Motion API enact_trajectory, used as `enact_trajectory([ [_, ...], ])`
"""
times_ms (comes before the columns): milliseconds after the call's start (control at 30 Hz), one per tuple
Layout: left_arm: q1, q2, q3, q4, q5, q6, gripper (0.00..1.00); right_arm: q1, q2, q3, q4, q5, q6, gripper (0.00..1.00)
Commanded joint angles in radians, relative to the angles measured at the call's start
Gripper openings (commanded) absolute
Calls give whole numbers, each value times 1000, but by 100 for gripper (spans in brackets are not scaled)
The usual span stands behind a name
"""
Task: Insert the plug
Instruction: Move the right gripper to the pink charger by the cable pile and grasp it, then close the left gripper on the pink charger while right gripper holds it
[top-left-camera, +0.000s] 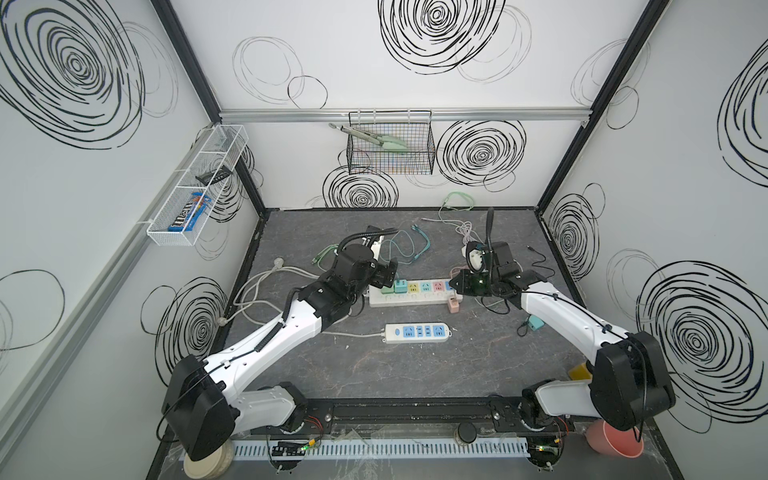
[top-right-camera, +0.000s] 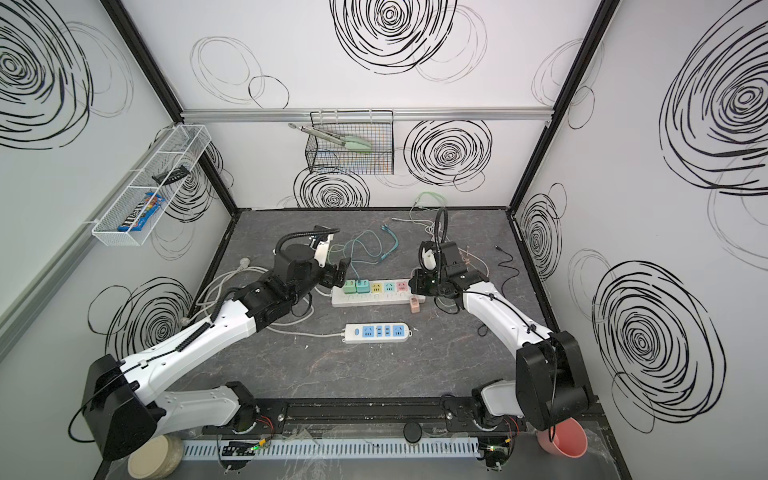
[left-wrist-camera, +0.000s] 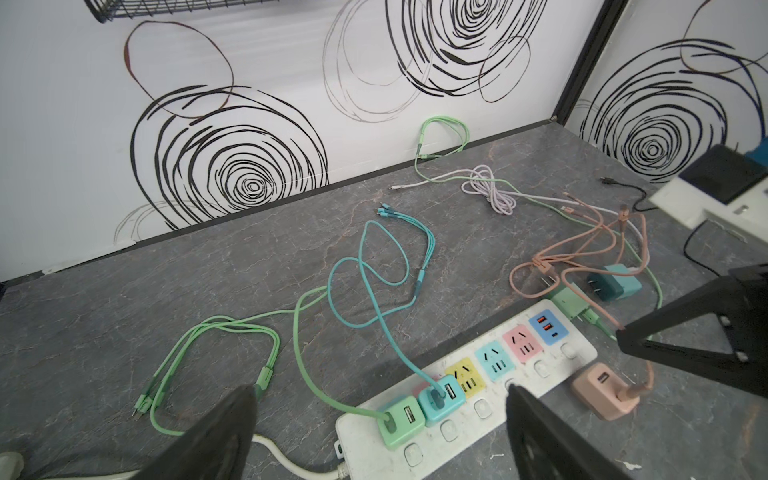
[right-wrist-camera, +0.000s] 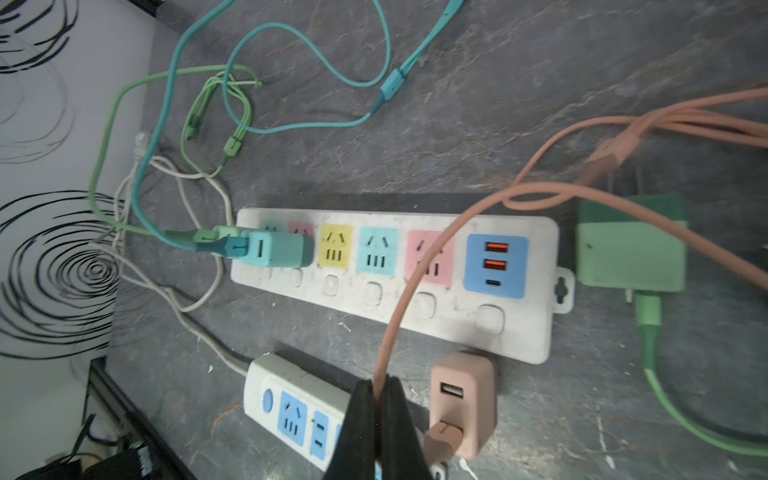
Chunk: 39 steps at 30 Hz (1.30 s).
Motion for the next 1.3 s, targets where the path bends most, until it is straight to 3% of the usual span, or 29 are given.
enact_trajectory([
  [0,-18,19,28,25,33,48,96,-20,-24,-7,47,-141,-2,0],
  [133,-79,45,34,18,92,117,96,-147,-25,-162,178,-321,-1,0],
  [367,-252,195,91,-110,246,281,100,-316,50,-276,168,-242,8,0],
  [533,-339,332,149,-142,335,347,91,-353,65,-297,209,-194,19,0],
  [900,-364,661,356,-200,300,520,82,-366,118,-278,276,-127,-1,0],
  [1267,-340,828,481,-203,249,539,82,-369,140,-286,293,-164,-7,0],
])
